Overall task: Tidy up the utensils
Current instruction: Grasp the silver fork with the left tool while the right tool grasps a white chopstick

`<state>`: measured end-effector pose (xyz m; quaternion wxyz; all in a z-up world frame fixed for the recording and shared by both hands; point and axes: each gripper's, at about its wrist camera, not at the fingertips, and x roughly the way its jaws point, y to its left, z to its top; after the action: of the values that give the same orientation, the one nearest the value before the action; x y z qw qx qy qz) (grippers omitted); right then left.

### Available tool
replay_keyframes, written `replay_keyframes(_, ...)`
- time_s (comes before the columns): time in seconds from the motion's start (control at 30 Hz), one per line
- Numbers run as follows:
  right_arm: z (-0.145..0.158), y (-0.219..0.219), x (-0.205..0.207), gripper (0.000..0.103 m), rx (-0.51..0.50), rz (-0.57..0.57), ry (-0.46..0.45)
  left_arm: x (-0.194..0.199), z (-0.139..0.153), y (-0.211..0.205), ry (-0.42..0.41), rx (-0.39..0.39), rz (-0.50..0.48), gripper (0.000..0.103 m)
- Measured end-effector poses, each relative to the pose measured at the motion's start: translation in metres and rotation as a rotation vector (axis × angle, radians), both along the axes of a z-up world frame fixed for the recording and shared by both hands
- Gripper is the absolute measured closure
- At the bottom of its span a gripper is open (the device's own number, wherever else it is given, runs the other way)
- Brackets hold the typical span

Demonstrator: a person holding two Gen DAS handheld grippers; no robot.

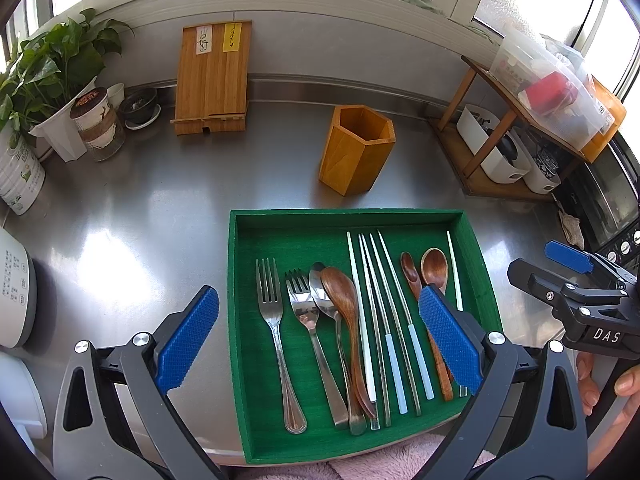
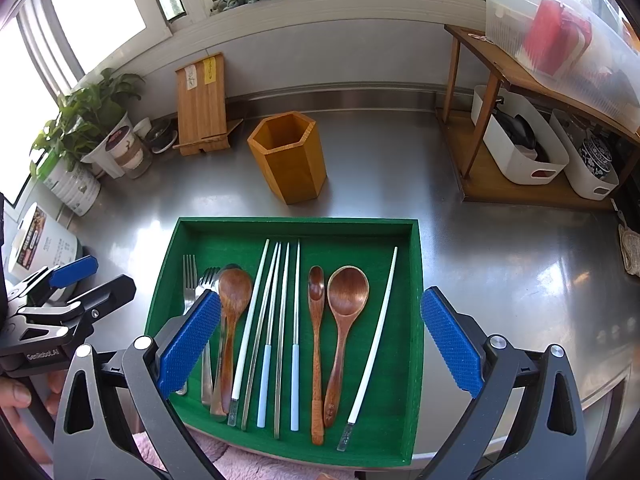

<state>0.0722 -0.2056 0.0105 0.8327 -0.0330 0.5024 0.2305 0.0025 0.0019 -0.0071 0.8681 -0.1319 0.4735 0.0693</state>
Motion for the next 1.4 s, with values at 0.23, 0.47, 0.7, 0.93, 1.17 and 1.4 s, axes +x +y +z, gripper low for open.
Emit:
replay_keyframes(0.23, -0.002, -0.002, 0.001, 0.006, -0.017, -0.021, -0.013, 0.0, -0.003, 0.002, -0.009, -0.011, -0.003, 0.011)
replay_keyframes(0.47, -0.025, -0.02, 0.016, 0.021, 0.014, -0.074, 0.095, 0.003, -0.02, 0.014, 0.027, -0.048, 0.008, 0.026)
replay_keyframes(0.7, -0.05, -0.028, 0.032, 0.048, -0.001, -0.062, 0.202, 0.012, -0.049, 0.027, 0.138, -0.099, 0.003, 0.047)
replay_keyframes(0.93, -0.096, -0.027, 0.044, 0.09, -0.034, -0.026, 0.426, 0.014, -0.074, 0.046, 0.21, -0.185, 0.023, 0.071)
replay_keyframes(1.17, -0.115, -0.022, 0.042, 0.092, -0.055, -0.027, 0.511, 0.018, -0.098, 0.052, 0.302, -0.238, 0.012, 0.092)
replay_keyframes(1.4, -0.127, -0.023, 0.046, 0.092, -0.115, -0.054, 0.546, 0.026, -0.112, 0.05, 0.368, -0.207, -0.002, 0.094)
